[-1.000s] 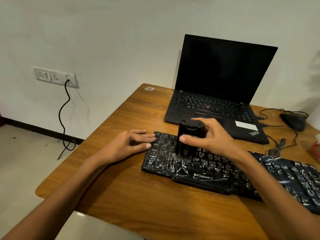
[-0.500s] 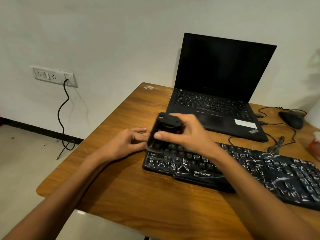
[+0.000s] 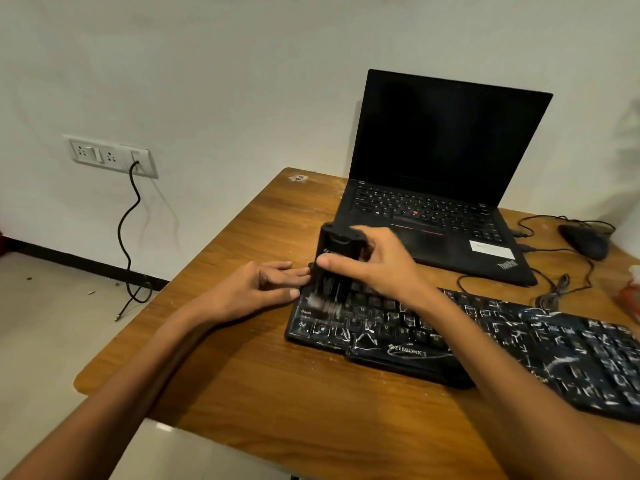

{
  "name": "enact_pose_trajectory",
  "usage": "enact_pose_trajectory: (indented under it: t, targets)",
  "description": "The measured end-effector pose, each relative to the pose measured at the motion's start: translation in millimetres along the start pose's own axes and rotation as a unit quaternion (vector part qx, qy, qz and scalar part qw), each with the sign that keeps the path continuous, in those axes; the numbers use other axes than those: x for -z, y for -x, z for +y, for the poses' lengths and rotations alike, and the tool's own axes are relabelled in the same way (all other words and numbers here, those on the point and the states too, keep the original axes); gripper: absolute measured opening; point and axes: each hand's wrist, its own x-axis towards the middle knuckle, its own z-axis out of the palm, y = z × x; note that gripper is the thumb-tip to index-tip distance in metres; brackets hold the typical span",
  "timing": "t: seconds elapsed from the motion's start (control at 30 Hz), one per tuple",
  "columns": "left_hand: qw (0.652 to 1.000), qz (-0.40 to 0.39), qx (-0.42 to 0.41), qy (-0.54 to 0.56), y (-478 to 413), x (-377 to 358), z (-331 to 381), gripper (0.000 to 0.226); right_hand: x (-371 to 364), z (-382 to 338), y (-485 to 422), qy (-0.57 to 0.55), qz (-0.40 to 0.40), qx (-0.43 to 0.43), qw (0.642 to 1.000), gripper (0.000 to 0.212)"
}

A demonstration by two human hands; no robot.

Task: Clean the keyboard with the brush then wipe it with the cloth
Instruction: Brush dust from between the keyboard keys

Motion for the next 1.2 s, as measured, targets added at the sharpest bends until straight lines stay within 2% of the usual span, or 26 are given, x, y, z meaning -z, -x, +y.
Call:
enact_pose_trajectory:
  t: [0.07,0.17,0.2,0.3,0.4,0.43,0.53,0.67,0.73,0.8,0.83,0.9,1.0,1.1,1.2]
  targets:
    - [1.0,-0.002,0.004,0.002,-2,0,-1,0.034,6,4,-4,-0.004,0.052,-0.002,0.999,0.024]
    - [1.0,-0.009,0.002,0.016,-2,1,0,0.029,0,5,0,-0.026,-0.013,-0.005,1.0,0.024]
    - [1.0,-0.009,0.004,0.015,-1,1,0,0.029,-3,6,-1,-0.016,-0.01,-0.002,1.0,0.023]
    - [1.0,0.0,0.005,0.0,-2,0,0,0.033,4,8,-7,0.009,0.049,0.005,0.999,0.024]
    - [1.0,-0.002,-0.004,-0.005,-2,2,-2,0.033,6,8,-6,-0.007,-0.031,-0.013,0.999,0.027]
    - [1.0,-0.006,-0.005,-0.012,-1,2,-2,0.036,7,10,-6,-0.002,-0.028,-0.02,0.999,0.028]
    - [1.0,-0.007,-0.004,-0.027,-2,2,-4,0.043,21,16,-7,0.01,0.047,-0.021,0.999,0.032]
    - [0.999,0.002,-0.011,-0.03,-1,1,-1,0.047,28,20,16,-0.013,-0.01,-0.045,0.999,0.03]
    - [0.999,0.005,-0.013,-0.038,3,1,1,0.053,34,26,23,0.004,0.071,-0.065,0.995,0.037]
    - [0.999,0.007,-0.008,-0.046,8,0,4,0.049,43,23,27,0.002,0.141,-0.051,0.989,0.036]
    - [0.998,0.005,-0.008,-0.056,12,-1,6,0.047,43,18,28,-0.018,0.14,-0.039,0.989,0.031]
    - [0.996,0.008,-0.017,-0.082,20,-4,10,0.044,27,4,29,-0.059,0.069,-0.015,0.996,0.024]
    - [0.997,0.018,-0.022,-0.073,28,-9,10,0.039,-4,-6,31,-0.067,-0.03,0.012,0.997,0.026]
    - [0.998,0.027,-0.027,-0.051,29,-9,6,0.049,11,-5,30,-0.037,-0.04,0.006,0.998,0.015]
    - [0.999,0.02,-0.027,-0.042,28,-9,3,0.054,20,-9,26,-0.018,-0.002,0.015,1.0,0.017]
